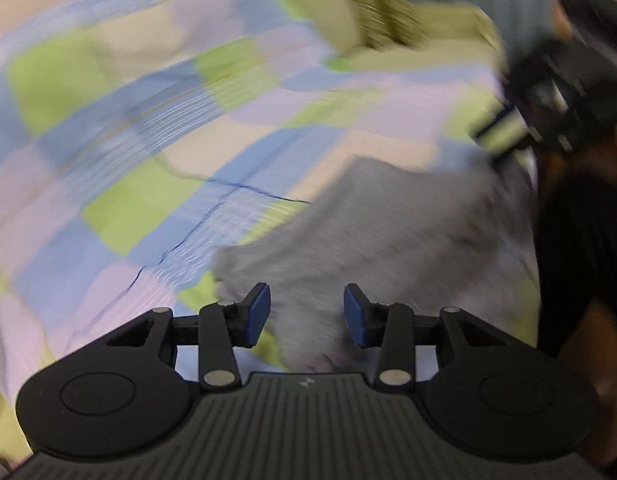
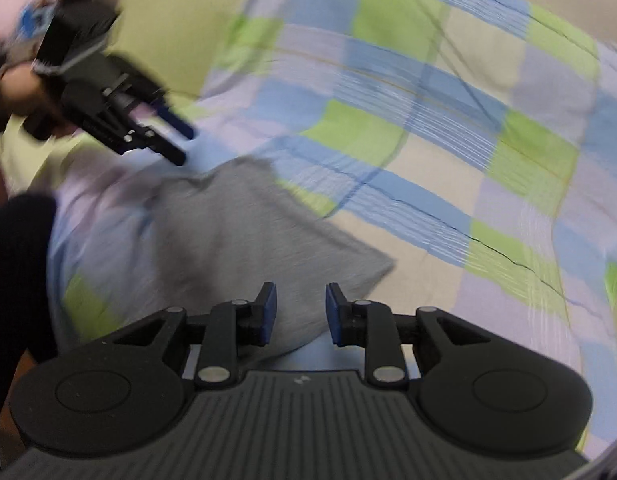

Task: Fold clothes
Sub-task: 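Grasp the grey t-shirt end with the left gripper while the right gripper grasps the other end, then hold the t-shirt ends with both grippers and fold the strip over itself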

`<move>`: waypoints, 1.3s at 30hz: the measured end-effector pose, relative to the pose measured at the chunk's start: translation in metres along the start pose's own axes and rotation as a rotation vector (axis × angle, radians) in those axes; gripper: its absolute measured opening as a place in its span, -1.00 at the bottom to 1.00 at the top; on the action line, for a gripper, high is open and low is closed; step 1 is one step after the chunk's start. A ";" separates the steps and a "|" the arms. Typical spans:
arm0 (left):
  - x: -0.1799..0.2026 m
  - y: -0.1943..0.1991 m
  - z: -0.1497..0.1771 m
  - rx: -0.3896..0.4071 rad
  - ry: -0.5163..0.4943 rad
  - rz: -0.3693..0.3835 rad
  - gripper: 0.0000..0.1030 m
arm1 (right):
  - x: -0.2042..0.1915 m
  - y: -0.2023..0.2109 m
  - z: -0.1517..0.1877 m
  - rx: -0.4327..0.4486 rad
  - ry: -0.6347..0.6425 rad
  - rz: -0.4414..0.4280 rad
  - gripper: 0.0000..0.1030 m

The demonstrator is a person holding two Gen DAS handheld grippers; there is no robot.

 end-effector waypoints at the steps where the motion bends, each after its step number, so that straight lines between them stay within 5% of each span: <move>1: 0.007 -0.004 0.002 -0.015 -0.037 0.005 -0.09 | -0.014 -0.002 0.004 -0.019 0.047 -0.007 -0.54; 7: 0.015 -0.024 0.012 -0.054 -0.022 0.034 -0.26 | -0.032 -0.020 0.014 -0.086 0.128 0.008 -0.58; 10: 0.008 -0.020 0.011 -0.033 0.038 0.058 -0.44 | -0.021 -0.019 0.012 -0.084 0.046 0.011 -0.72; 13: -0.005 -0.018 0.011 -0.011 0.117 0.064 -0.43 | -0.010 -0.014 0.010 -0.069 -0.050 -0.003 -0.74; 18: -0.012 -0.023 0.016 -0.018 0.101 0.053 -0.38 | 0.002 -0.018 0.016 -0.069 -0.121 0.020 -0.75; 23: -0.003 -0.023 0.013 -0.016 0.008 0.052 -0.83 | 0.008 -0.018 0.016 -0.067 -0.154 0.055 -0.79; 32: -0.009 -0.008 -0.002 0.046 0.021 0.056 -0.95 | -0.034 -0.017 -0.012 0.021 0.049 -0.004 -0.33; 39: -0.017 -0.004 -0.002 0.061 0.029 0.056 -0.95 | -0.049 -0.064 0.000 -0.075 0.144 -0.027 -0.39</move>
Point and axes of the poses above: each gripper's, at about its wrist camera, not at the fingertips, and y roughly against the way its jaws point, x to its right, z to its underside, the point moved 8 cm from there along -y, roughly the way its jaws point, and after that the axes turned 10 degrees about x, right-handed, at the moved point
